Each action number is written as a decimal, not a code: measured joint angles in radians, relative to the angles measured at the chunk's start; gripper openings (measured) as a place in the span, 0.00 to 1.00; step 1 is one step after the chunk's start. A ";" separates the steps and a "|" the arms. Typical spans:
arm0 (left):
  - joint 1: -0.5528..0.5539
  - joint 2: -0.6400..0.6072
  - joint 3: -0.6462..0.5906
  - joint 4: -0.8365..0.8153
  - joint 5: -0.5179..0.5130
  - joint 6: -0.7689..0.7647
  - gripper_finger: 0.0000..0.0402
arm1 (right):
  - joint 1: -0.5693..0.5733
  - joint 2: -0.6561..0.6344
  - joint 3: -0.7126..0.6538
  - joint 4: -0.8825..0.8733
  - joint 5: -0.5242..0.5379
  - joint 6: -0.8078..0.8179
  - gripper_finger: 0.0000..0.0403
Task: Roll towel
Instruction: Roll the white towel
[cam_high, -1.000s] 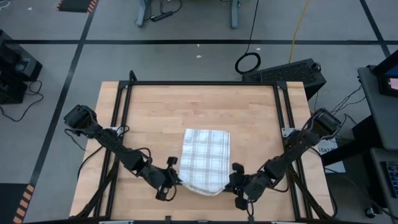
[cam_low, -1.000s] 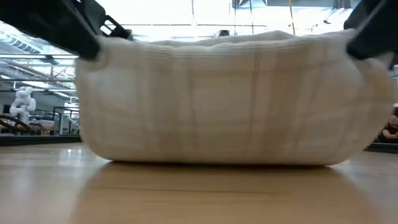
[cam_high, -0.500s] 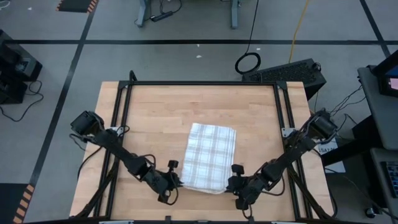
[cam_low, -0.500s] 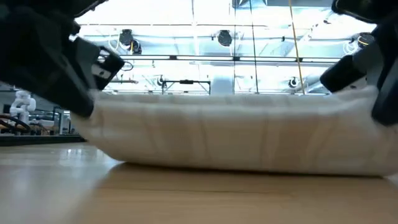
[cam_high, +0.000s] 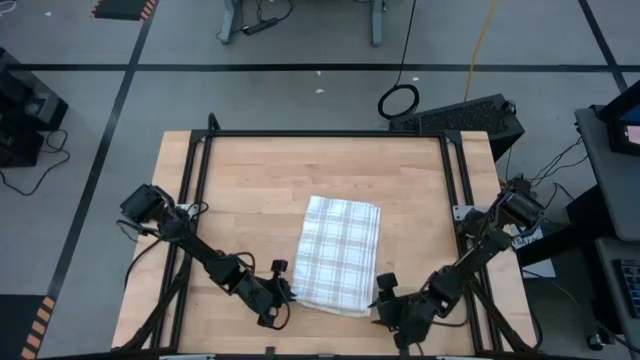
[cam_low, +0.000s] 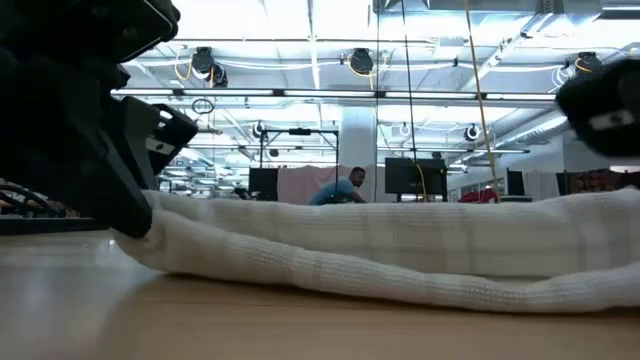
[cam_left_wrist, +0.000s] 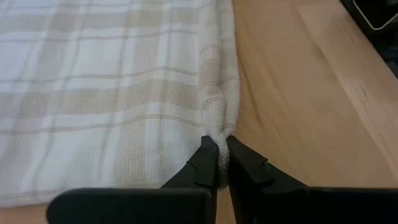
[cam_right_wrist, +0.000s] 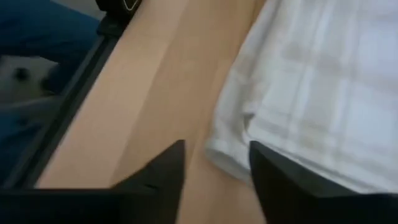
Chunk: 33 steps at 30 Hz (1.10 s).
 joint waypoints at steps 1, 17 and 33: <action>0.000 0.000 0.000 0.000 0.000 -0.006 0.07 | 0.018 0.006 0.000 0.016 0.044 -0.027 0.49; 0.010 0.000 0.000 0.003 -0.002 -0.042 0.07 | 0.042 0.138 0.003 0.141 0.309 -0.243 0.78; 0.014 0.000 0.001 0.007 -0.001 -0.049 0.07 | -0.004 0.192 0.004 0.230 0.198 -0.276 0.27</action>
